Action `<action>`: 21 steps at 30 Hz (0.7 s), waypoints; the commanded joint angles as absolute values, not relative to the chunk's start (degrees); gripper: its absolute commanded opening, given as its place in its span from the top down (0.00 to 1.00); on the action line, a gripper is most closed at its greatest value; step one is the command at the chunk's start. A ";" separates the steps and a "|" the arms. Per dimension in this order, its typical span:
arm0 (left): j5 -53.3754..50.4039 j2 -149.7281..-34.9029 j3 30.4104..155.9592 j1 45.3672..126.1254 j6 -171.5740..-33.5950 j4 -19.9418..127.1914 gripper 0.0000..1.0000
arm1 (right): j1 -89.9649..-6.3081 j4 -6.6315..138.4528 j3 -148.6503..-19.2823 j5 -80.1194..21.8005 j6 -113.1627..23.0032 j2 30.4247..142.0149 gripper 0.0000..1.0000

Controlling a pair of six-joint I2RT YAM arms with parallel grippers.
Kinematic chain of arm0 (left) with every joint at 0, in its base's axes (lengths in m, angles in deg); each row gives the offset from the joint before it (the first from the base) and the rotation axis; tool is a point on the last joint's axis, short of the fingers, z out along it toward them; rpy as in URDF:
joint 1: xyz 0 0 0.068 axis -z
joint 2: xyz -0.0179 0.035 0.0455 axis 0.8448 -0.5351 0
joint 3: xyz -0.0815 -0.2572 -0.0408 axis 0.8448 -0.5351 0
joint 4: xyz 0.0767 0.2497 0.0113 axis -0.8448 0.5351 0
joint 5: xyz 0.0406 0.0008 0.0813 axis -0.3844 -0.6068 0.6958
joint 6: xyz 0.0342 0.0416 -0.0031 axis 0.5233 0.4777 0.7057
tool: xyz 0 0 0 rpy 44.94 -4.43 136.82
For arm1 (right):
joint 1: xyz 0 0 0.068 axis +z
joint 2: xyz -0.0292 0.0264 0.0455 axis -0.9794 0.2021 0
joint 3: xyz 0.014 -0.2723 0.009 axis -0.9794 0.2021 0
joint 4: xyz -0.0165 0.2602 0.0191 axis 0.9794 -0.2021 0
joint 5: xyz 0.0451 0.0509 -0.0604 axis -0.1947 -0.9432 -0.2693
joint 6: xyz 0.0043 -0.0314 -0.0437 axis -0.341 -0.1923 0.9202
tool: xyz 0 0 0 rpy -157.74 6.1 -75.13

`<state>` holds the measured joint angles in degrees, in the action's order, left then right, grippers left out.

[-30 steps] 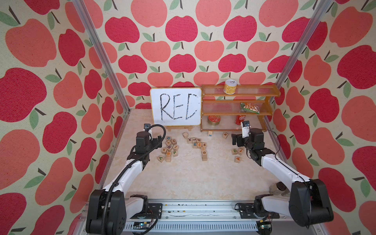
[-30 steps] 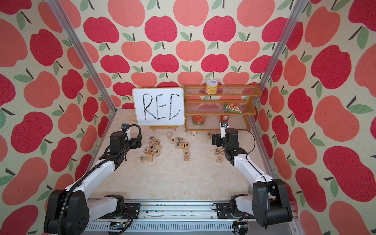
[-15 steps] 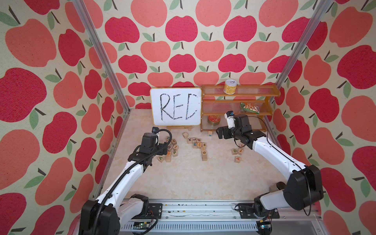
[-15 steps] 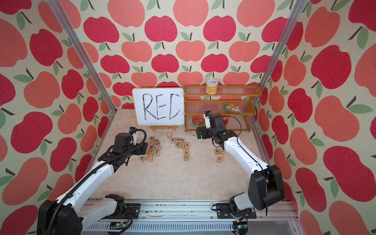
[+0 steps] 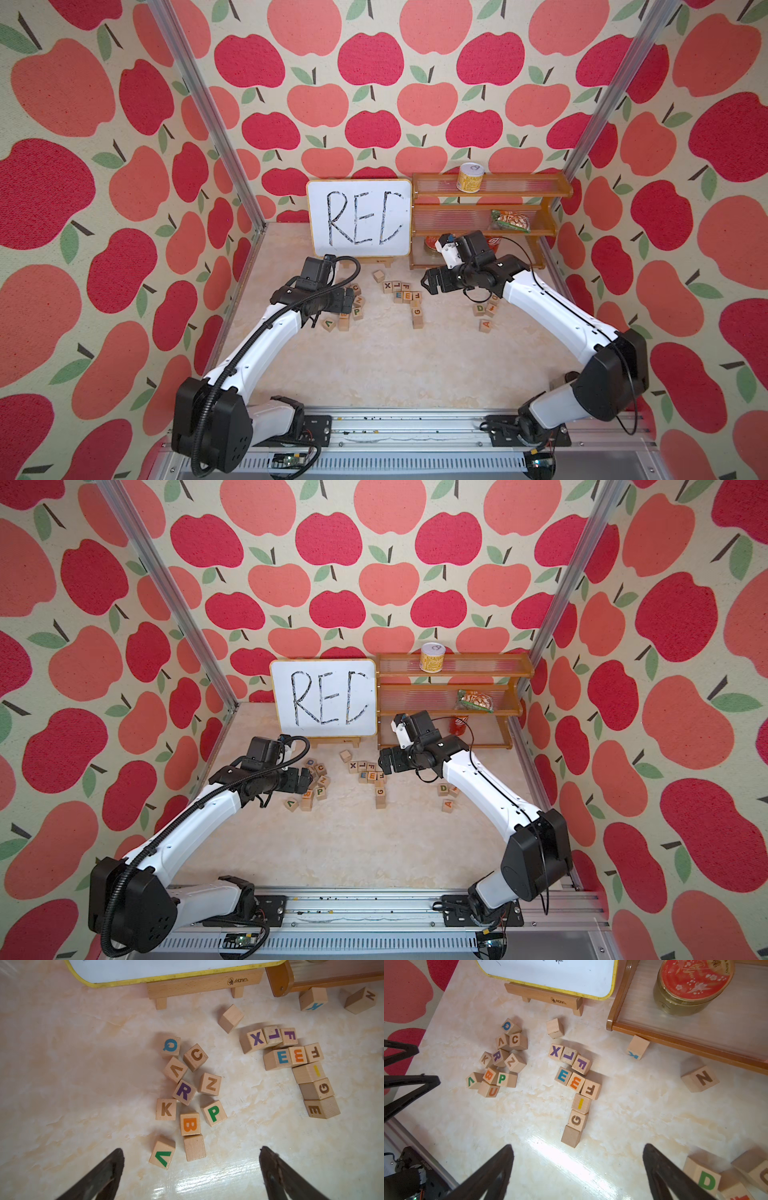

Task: Assemble the uppercase word "red" with letter blocks
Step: Pick up the letter block from the center of the board.

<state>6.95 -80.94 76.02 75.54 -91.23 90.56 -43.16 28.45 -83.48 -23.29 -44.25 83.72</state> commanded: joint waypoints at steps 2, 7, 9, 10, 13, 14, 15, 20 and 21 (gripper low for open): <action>4.94 -84.98 80.30 75.75 -89.35 97.17 0.01 | -41.47 24.64 -83.90 -26.11 -47.69 79.41 0.01; 8.41 -88.75 82.78 75.84 -87.87 99.29 0.01 | -40.33 22.34 -83.86 -26.04 -49.46 76.88 0.01; 7.08 -89.01 82.75 75.84 -86.28 99.21 0.00 | -39.86 22.57 -83.44 -26.51 -50.56 75.72 0.01; 6.26 -89.21 82.82 75.84 -85.63 99.17 0.01 | -39.67 22.81 -83.28 -26.80 -50.88 75.26 0.01; 4.33 -89.73 82.41 75.84 -83.83 98.81 0.01 | -39.08 23.30 -83.12 -27.41 -51.76 74.40 0.01; 4.48 -89.96 82.27 75.84 -83.65 98.64 0.01 | -39.00 23.41 -83.09 -27.58 -51.94 74.37 0.01; 4.23 -90.30 82.13 75.82 -83.37 98.44 0.01 | -38.95 23.45 -83.16 -27.70 -52.12 74.35 0.01; 3.14 -91.31 81.35 75.75 -81.53 96.70 0.01 | -38.49 23.65 -83.33 -27.97 -52.61 74.26 0.01; 3.40 -91.60 81.19 75.75 -81.29 96.22 0.00 | -38.43 23.66 -83.33 -27.89 -52.73 74.16 0.01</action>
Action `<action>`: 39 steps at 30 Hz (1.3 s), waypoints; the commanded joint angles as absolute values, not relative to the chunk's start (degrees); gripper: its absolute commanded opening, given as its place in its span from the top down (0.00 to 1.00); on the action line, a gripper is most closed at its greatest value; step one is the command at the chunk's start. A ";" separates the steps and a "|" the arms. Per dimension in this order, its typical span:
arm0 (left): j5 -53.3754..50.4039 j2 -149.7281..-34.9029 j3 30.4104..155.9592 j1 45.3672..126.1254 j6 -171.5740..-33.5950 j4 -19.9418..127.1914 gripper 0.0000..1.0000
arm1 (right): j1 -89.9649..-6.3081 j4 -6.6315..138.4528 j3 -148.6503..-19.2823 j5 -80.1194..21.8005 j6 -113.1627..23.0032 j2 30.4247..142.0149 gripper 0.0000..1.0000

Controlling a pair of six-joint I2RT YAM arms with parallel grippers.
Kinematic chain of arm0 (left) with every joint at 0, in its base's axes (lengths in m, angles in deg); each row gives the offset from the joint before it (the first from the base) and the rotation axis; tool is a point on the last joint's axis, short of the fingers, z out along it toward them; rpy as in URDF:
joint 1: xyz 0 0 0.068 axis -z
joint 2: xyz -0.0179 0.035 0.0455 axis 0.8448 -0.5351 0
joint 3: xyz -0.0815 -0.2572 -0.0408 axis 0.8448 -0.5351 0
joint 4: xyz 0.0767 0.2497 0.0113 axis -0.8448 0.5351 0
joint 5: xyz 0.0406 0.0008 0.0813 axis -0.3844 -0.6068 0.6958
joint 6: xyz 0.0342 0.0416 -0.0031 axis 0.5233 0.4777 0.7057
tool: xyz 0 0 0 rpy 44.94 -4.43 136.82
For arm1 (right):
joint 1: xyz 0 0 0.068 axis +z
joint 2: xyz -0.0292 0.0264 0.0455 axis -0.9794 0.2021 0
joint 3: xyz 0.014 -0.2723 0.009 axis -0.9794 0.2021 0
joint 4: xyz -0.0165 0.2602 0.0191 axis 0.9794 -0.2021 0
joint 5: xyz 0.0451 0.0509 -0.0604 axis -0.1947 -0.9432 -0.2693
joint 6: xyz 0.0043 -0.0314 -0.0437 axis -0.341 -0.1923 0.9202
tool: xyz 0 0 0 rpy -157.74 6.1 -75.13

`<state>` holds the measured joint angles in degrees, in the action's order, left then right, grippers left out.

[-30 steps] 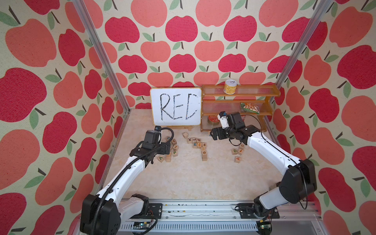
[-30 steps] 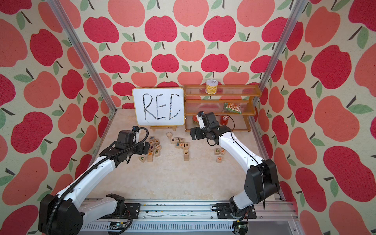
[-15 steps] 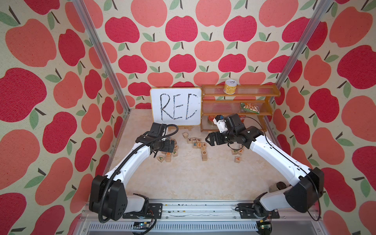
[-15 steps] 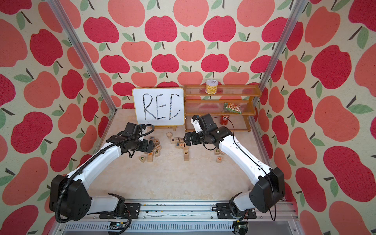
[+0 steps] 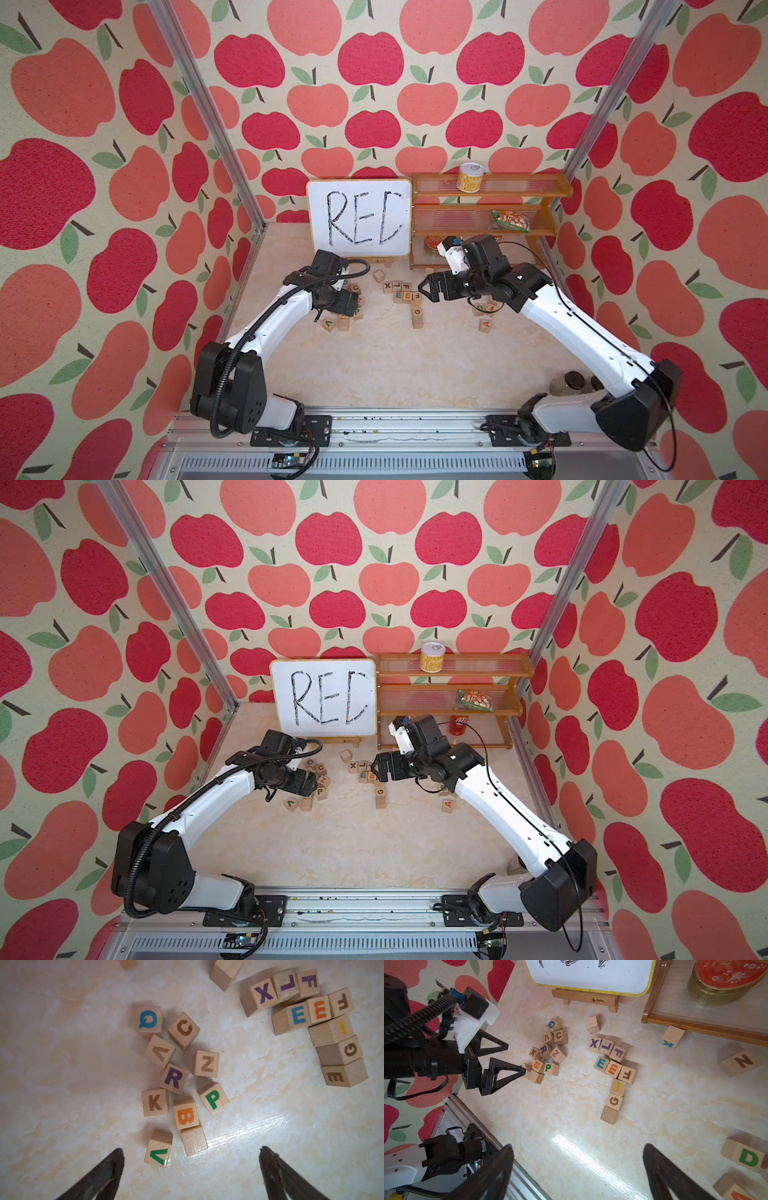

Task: Assemble the uppercase word "red" with letter blocks
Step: Pick up the letter block from the center of the board.

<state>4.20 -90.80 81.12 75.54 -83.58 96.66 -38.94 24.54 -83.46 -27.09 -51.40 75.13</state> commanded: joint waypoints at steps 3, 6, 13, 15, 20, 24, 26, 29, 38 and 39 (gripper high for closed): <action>4.02 -92.42 80.68 75.75 -80.15 94.65 0.10 | -38.23 23.83 -83.34 -27.46 -53.35 73.50 0.01; 4.24 -93.78 80.47 75.41 -79.27 93.10 0.35 | -38.26 23.96 -83.15 -27.03 -53.79 72.70 0.01; 2.75 -98.15 81.29 74.15 -78.09 91.02 0.36 | -38.26 22.21 -83.50 -26.83 -53.80 72.47 0.01; 2.23 -99.18 81.25 73.92 -77.76 90.23 0.36 | -38.26 21.78 -83.50 -26.59 -53.81 72.65 0.01; 1.69 -102.03 81.84 73.73 -77.22 88.91 0.36 | -38.26 21.35 -83.46 -26.15 -54.15 72.28 0.01; 2.11 -104.14 82.47 73.56 -76.77 87.74 0.38 | -38.26 20.64 -83.63 -25.60 -54.21 72.32 0.01; 2.20 -105.30 83.00 73.48 -76.33 87.36 0.42 | -38.21 20.40 -83.79 -25.60 -54.33 72.47 0.01; 3.65 -106.79 83.78 73.38 -75.83 86.53 0.42 | -38.26 20.05 -83.93 -25.35 -54.41 72.67 0.01; 6.55 -109.92 84.68 72.99 -74.55 83.21 0.40 | -38.21 18.94 -84.39 -24.25 -54.77 73.14 0.01; 6.59 -110.33 84.68 73.03 -74.25 82.98 0.40 | -38.24 18.62 -84.53 -24.06 -54.70 73.33 0.01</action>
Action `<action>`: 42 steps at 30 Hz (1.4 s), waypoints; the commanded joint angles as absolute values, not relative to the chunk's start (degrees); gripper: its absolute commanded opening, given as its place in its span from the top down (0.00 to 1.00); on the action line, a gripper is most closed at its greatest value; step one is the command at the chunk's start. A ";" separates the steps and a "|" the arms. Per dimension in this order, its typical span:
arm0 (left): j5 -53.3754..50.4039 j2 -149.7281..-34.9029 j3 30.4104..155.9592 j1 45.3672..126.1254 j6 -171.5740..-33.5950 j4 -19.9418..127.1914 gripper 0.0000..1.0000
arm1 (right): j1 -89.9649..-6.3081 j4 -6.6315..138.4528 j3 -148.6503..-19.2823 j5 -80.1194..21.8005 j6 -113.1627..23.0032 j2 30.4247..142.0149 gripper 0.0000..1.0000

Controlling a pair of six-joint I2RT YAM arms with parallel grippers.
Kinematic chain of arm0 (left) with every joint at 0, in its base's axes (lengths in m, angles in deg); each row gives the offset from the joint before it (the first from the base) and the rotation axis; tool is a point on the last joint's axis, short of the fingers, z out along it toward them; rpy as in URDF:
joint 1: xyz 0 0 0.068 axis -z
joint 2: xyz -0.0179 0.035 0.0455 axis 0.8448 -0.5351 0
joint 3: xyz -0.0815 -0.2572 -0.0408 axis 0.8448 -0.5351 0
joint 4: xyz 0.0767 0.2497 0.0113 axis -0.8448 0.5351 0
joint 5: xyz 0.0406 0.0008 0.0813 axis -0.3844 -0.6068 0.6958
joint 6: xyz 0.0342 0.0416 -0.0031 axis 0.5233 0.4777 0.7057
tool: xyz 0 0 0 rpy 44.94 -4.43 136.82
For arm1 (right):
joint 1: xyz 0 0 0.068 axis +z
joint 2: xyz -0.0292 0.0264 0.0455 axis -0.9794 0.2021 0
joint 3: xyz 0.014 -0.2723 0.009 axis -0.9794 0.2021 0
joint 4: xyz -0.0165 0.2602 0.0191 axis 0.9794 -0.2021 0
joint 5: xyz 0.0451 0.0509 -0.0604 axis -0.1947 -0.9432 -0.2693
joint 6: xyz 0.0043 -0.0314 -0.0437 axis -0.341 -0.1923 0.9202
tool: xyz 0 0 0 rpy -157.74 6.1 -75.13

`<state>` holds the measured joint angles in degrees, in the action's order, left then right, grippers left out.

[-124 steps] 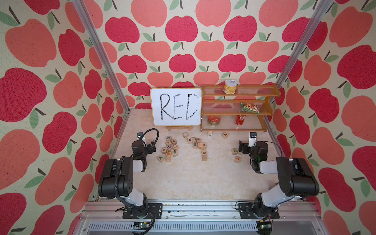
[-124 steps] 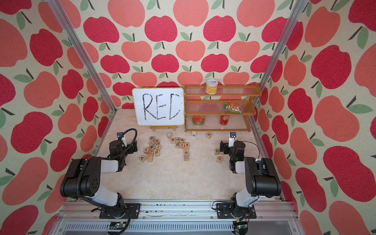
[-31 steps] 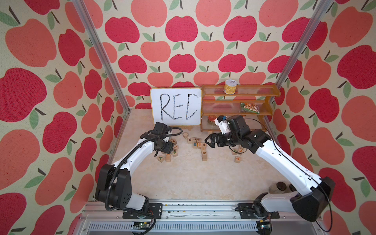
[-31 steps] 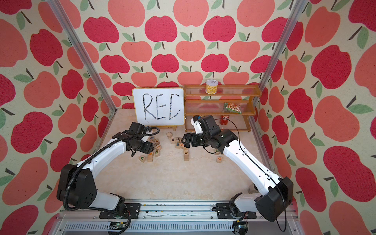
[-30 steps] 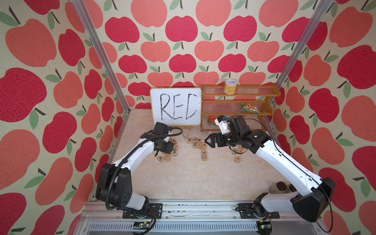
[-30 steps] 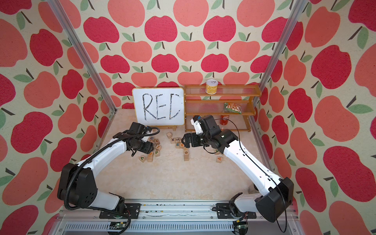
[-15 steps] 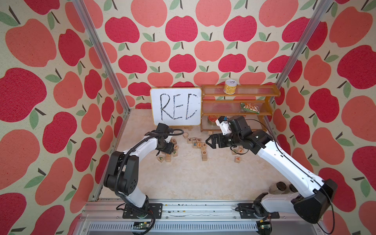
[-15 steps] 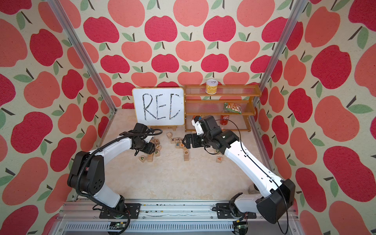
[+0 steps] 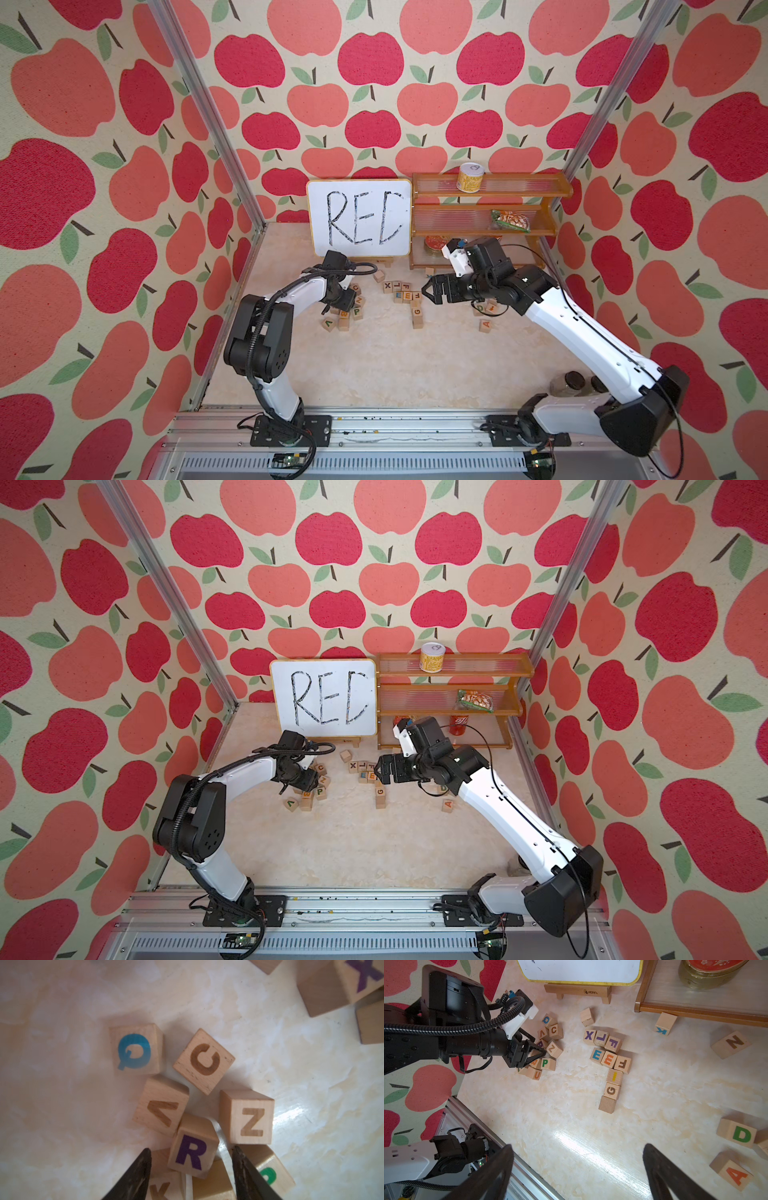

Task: Assemble the uppercase word "red" with letter blocks
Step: Pick up the letter block from the center of the board.

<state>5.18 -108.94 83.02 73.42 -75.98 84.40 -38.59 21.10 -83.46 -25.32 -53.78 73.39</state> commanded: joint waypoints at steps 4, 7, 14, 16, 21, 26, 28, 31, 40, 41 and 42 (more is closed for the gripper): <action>6.61 -111.64 84.68 72.81 -74.40 81.61 0.40 | -38.24 18.03 -84.97 -23.54 -54.43 73.64 0.01; 6.36 -112.78 84.85 72.77 -74.43 80.77 0.41 | -38.23 17.59 -85.57 -23.32 -54.25 74.14 0.01; 5.56 -115.11 86.30 72.68 -74.28 80.64 0.42 | -38.26 16.68 -86.80 -23.14 -53.98 75.43 0.01; 5.32 -115.31 86.52 72.61 -74.03 80.56 0.42 | -38.25 16.71 -86.99 -23.07 -54.08 75.66 0.01; 5.11 -116.26 87.57 72.58 -73.91 81.23 0.53 | -38.22 16.58 -87.45 -23.09 -54.11 76.03 0.01; 5.03 -117.23 88.50 72.55 -73.88 82.06 0.59 | -38.25 16.17 -88.07 -22.71 -53.76 76.35 0.01; 5.03 -117.34 88.63 72.51 -73.89 82.23 0.59 | -38.25 16.01 -88.33 -22.66 -53.56 76.48 0.01; 5.11 -117.69 89.12 72.57 -74.18 82.84 0.70 | -38.25 15.84 -88.42 -22.52 -53.40 76.50 0.01; 7.73 -119.07 92.55 73.42 -76.42 86.86 0.91 | -38.26 15.91 -87.72 -22.34 -53.01 75.84 0.01; 8.11 -119.18 93.22 73.60 -76.97 87.62 0.94 | -38.21 15.90 -87.56 -22.35 -53.02 75.81 0.01; 8.41 -119.27 93.67 73.71 -77.43 88.15 0.94 | -38.24 16.00 -87.39 -22.42 -52.95 75.75 0.01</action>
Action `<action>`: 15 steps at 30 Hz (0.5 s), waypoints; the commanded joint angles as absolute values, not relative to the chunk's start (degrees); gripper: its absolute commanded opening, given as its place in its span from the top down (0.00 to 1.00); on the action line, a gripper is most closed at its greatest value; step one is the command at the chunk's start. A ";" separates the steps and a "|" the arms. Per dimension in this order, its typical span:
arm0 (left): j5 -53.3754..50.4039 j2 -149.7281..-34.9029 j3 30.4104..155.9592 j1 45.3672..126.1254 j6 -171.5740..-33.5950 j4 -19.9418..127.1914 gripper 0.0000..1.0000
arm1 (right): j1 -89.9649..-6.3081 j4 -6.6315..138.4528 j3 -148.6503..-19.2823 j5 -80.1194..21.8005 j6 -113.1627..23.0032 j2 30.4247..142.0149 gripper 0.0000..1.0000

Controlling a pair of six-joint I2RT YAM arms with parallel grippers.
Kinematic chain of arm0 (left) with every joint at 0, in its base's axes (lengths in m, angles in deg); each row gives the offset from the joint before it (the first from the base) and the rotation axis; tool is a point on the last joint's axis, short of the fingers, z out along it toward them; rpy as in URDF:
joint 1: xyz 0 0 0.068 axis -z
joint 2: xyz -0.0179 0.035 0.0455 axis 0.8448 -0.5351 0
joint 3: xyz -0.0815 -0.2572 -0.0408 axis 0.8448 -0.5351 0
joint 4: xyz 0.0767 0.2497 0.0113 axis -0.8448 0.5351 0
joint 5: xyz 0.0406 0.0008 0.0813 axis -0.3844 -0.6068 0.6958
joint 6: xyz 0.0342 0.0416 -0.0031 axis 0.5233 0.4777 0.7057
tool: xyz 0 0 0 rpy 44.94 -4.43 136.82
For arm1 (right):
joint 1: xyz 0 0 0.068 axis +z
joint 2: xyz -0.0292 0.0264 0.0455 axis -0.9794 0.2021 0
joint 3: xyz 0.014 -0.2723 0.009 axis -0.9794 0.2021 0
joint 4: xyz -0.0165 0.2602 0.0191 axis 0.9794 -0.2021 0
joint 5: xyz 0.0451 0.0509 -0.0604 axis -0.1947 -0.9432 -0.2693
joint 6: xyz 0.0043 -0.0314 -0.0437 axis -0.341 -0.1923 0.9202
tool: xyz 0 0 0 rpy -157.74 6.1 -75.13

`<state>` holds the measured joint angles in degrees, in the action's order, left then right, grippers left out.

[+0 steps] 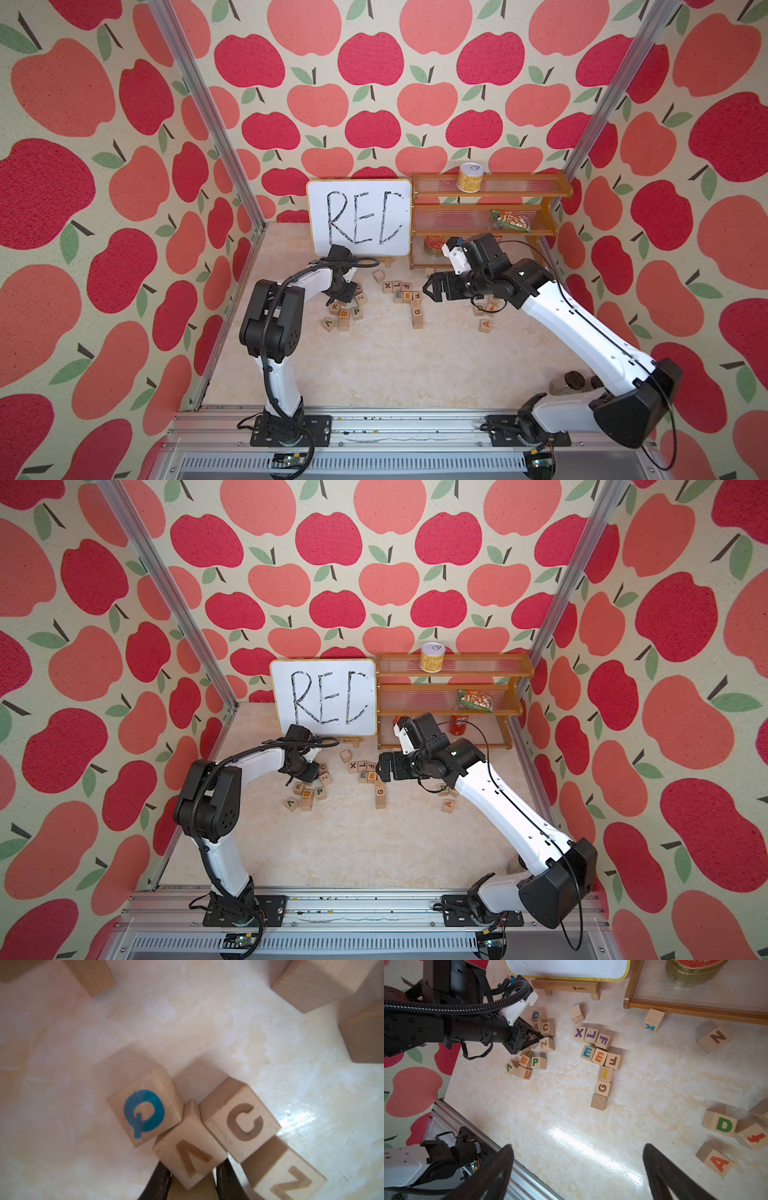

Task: Assemble the uppercase word "red" with letter blocks
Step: Pick up the letter block from the center of the board.

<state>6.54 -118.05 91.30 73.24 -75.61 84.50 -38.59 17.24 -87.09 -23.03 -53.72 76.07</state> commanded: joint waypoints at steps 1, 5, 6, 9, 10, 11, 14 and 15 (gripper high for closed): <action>8.90 -119.18 94.01 73.97 -78.08 88.52 0.95 | -38.20 16.10 -87.16 -22.45 -52.99 75.68 0.01; 10.23 -118.78 94.96 74.69 -80.48 90.24 0.95 | -38.22 16.53 -86.46 -22.52 -52.83 75.62 0.01; 10.37 -118.84 95.33 74.77 -81.16 90.75 0.95 | -38.23 16.73 -86.51 -22.58 -52.75 75.74 0.01; 11.11 -118.60 96.69 75.09 -84.29 92.75 0.95 | -38.25 17.52 -86.81 -23.08 -52.36 76.34 0.01; 11.54 -118.42 96.81 75.29 -85.37 93.27 0.95 | -38.22 17.84 -86.83 -23.40 -52.08 76.82 0.01; 11.95 -118.12 96.97 75.40 -86.52 93.57 0.95 | -38.26 17.94 -87.08 -23.56 -51.83 77.38 0.01; 13.06 -117.28 96.98 76.00 -89.59 94.85 0.94 | -38.24 18.47 -88.13 -24.77 -51.73 79.66 0.01; 13.38 -117.03 97.07 76.25 -90.41 95.27 0.94 | -38.25 18.79 -88.35 -25.25 -51.88 80.36 0.01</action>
